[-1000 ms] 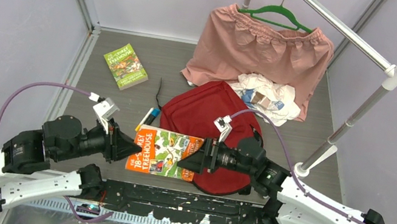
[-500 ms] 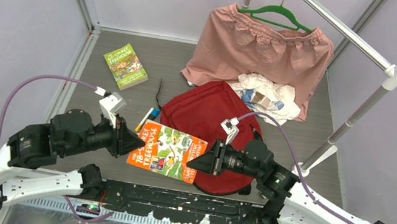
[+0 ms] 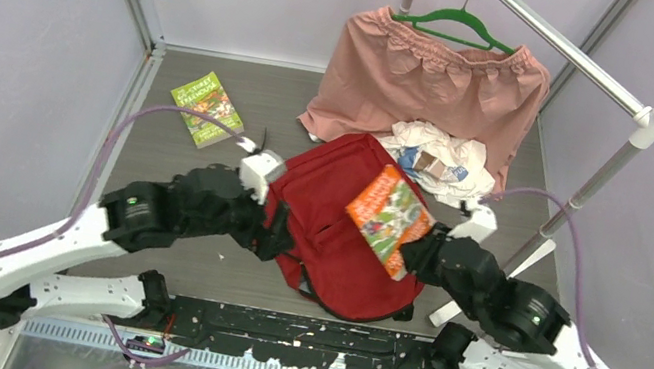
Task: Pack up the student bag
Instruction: Place the book in the student bag.
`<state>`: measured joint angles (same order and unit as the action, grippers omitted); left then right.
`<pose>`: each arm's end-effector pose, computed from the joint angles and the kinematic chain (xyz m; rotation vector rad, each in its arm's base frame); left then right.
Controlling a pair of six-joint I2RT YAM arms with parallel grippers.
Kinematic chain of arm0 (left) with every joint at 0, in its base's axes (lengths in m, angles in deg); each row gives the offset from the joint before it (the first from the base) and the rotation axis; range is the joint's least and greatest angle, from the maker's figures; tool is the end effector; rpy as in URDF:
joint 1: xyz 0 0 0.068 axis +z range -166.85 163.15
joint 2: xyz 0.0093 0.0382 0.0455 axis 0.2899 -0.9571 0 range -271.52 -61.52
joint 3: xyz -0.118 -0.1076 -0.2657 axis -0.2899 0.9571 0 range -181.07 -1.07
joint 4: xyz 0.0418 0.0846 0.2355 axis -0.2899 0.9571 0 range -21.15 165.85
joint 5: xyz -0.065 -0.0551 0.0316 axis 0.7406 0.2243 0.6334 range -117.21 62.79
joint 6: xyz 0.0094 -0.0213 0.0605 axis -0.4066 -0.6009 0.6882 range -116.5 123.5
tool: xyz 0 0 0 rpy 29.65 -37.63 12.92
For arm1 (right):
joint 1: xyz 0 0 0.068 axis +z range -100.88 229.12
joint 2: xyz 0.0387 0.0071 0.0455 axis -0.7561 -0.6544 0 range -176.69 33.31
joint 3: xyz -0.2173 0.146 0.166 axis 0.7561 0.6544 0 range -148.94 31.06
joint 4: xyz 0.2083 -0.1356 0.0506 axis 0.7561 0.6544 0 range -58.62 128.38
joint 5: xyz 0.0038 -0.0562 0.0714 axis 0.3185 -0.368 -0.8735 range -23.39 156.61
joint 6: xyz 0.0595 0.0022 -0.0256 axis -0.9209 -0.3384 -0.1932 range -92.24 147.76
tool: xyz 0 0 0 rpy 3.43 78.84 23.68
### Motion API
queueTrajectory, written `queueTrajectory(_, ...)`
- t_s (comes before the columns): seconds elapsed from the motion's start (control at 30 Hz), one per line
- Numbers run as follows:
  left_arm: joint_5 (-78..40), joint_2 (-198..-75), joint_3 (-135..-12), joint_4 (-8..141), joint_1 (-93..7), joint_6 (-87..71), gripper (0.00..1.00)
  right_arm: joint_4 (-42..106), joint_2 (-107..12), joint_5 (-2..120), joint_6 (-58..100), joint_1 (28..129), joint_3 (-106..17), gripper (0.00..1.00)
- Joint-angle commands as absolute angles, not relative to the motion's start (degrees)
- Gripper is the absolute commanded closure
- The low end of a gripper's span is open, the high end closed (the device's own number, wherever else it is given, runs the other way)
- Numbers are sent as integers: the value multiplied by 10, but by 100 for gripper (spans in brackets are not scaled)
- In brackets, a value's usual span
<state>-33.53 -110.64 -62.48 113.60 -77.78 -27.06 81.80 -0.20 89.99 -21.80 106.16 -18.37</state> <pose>0.0756 -0.1244 0.3843 0.5224 2.1851 -0.7965 0.0595 0.0548 0.3347 0.0945 2.1868 0.6489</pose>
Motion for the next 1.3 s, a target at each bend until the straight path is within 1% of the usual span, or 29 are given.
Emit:
queueTrajectory(0.0, -295, -1196, -635, 1035, -813, -238, 15, 965, 39, 1139, -247, 1063, -275, 99)
queueTrajectory(0.13, -373, -1254, -590, 914, -882, -189, 15, 1045, 53, 1210, -263, 1064, -321, 99)
queueTrajectory(0.23, -394, -1320, -579, 850, -925, -154, 15, 1073, 81, 1235, -268, 1063, -339, 99)
queueTrajectory(0.4, -480, -1446, -626, 844, -971, -107, 15, 1085, 122, 1242, -270, 1066, -350, 99)
queueTrajectory(0.53, -550, -1494, -658, 853, -971, -95, 15, 1096, 116, 1233, -276, 1069, -352, 99)
queueTrajectory(0.6, -544, -1504, -672, 860, -971, -75, 16, 1091, 115, 1231, -272, 1069, -353, 99)
queueTrajectory(0.7, -473, -1525, -687, 865, -971, -58, 19, 1079, 119, 1230, -260, 1069, -350, 99)
queueTrajectory(0.83, -394, -1571, -718, 872, -971, -82, 23, 1072, 117, 1225, -258, 1069, -350, 99)
queueTrajectory(0.97, -358, -1618, -747, 858, -980, -118, 25, 1074, 122, 1224, -259, 1069, -350, 99)
queueTrajectory(1.03, -367, -1643, -761, 849, -994, -121, 23, 1072, 124, 1223, -260, 1069, -350, 99)
queueTrajectory(1.13, -414, -1687, -784, 856, -1014, -125, 18, 1070, 126, 1219, -261, 1069, -350, 99)
queueTrajectory(1.17, -439, -1699, -789, 860, -1016, -134, 18, 1070, 125, 1218, -260, 1070, -350, 99)
queueTrajectory(1.27, -464, -1724, -797, 869, -1017, -143, 18, 1064, 124, 1211, -258, 1070, -348, 99)
